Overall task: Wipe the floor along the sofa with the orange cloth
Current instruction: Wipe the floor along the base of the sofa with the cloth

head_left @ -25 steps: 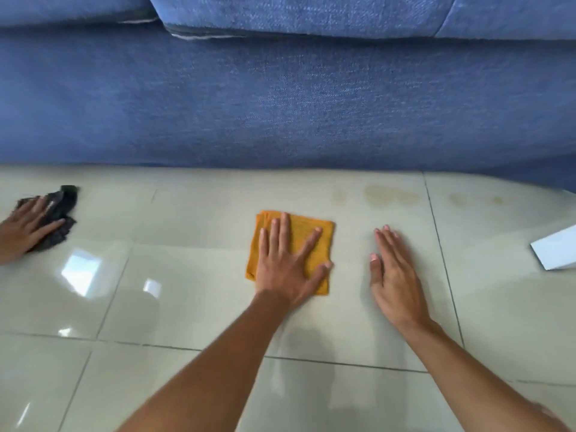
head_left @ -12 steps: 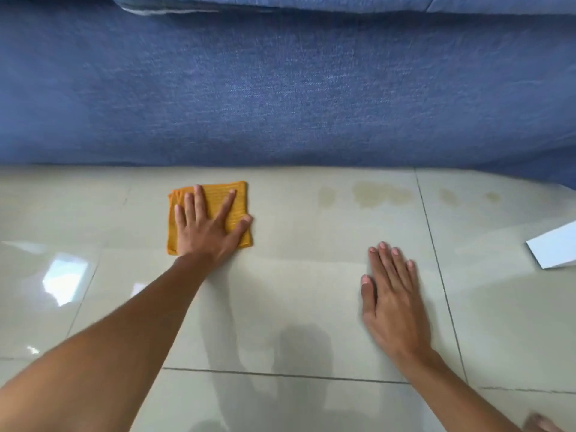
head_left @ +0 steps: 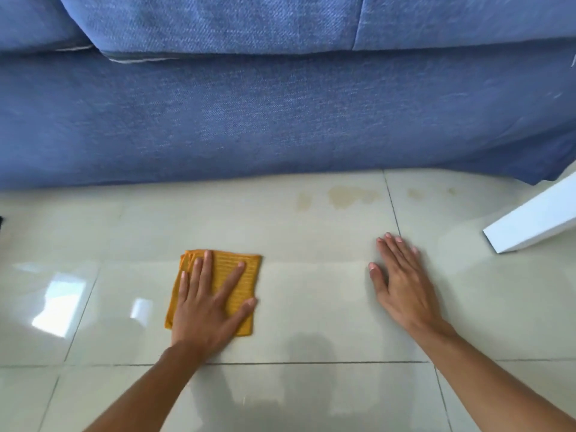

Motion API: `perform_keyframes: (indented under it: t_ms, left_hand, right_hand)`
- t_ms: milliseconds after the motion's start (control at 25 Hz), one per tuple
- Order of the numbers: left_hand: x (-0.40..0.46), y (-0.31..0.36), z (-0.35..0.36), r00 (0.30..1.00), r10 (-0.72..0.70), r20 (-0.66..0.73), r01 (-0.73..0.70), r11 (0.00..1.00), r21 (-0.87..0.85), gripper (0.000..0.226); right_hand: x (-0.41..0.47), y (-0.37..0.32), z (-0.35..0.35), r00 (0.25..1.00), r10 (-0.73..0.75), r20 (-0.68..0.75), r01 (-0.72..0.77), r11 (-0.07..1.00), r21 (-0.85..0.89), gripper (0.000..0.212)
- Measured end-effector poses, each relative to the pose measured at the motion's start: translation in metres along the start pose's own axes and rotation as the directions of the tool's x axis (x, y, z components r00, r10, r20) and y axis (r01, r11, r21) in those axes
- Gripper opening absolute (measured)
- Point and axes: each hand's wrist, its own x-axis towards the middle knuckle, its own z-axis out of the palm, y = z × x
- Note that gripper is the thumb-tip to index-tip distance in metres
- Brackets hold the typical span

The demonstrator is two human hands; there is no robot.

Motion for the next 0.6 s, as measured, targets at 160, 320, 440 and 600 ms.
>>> perform_keyframes:
  t_ms: [160,320,440,600]
  left_hand:
    - [0.099,0.007,-0.011,0.976,-0.214,-0.029,0.213,0.976,-0.050,0.081]
    - [0.180,0.083,-0.010,0.995,-0.100,-0.031,0.098,0.993,-0.059,0.074]
    - [0.171,0.142,-0.008,0.998,0.058,-0.017,-0.059,0.998,-0.037,0.073]
    - [0.074,0.135,-0.002,0.971,0.239,-0.027,-0.240,0.971,-0.014,0.072]
  right_hand:
    - [0.005,0.002,0.016,0.997,0.061,-0.055,-0.061,0.998,0.003,0.055]
    - [0.000,0.001,0.020,0.994,0.053,-0.092,-0.055,0.998,-0.018,0.052]
    - [-0.001,0.001,0.021,0.993,0.041,-0.110,-0.044,0.999,-0.022,0.052]
    - [-0.001,0.001,0.023,0.990,0.038,-0.137,-0.042,0.999,-0.025,0.052]
